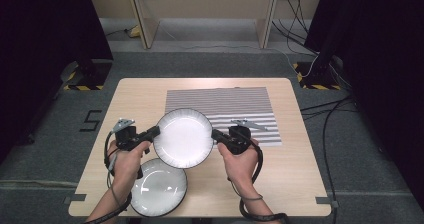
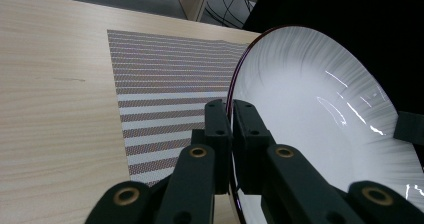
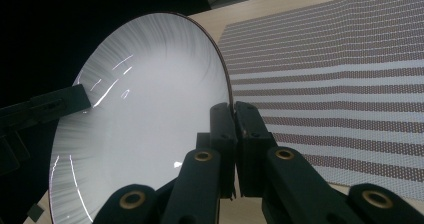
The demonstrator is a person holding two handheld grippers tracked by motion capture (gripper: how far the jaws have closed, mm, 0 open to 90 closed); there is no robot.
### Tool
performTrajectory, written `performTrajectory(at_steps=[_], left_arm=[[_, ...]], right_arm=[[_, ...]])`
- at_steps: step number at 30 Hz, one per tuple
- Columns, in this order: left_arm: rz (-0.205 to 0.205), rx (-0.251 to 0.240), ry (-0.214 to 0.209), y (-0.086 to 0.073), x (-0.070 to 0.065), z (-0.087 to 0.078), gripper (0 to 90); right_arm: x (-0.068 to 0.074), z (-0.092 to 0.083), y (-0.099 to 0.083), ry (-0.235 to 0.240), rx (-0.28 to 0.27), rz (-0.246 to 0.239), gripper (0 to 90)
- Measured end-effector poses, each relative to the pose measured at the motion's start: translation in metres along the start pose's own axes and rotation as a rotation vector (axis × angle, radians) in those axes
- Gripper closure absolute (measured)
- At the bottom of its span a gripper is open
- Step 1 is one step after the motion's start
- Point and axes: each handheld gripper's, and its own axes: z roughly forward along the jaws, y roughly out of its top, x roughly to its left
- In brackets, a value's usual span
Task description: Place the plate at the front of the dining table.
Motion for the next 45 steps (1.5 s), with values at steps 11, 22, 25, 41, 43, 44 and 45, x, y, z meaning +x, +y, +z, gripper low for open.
performTrajectory(at_steps=[11, 22, 25, 41, 43, 44, 45], left_arm=[[0.008, 0.009, 0.002, 0.003, -0.003, 0.006, 85.6], [0.010, 0.006, -0.004, 0.007, -0.007, 0.010, 85.6], [0.007, 0.006, -0.005, 0.007, -0.007, 0.012, 85.6], [0.011, 0.001, -0.008, 0.013, -0.011, 0.015, 85.5], [0.011, 0.002, -0.008, 0.013, -0.011, 0.015, 85.5], [0.012, 0.001, -0.008, 0.014, -0.011, 0.016, 85.5], [0.013, 0.002, -0.008, 0.014, -0.011, 0.016, 85.5]], right_arm=[[-0.005, 0.000, 0.001, -0.007, -0.003, 0.016, 87.9], [-0.008, -0.003, 0.005, -0.012, -0.016, 0.018, 87.9], [-0.009, -0.003, 0.005, -0.014, -0.015, 0.017, 87.9], [-0.010, -0.006, 0.011, -0.020, -0.027, 0.017, 87.9], [-0.011, -0.006, 0.011, -0.021, -0.029, 0.018, 87.9], [-0.011, -0.006, 0.011, -0.021, -0.030, 0.017, 87.9], [-0.011, -0.006, 0.011, -0.021, -0.031, 0.018, 87.9]])
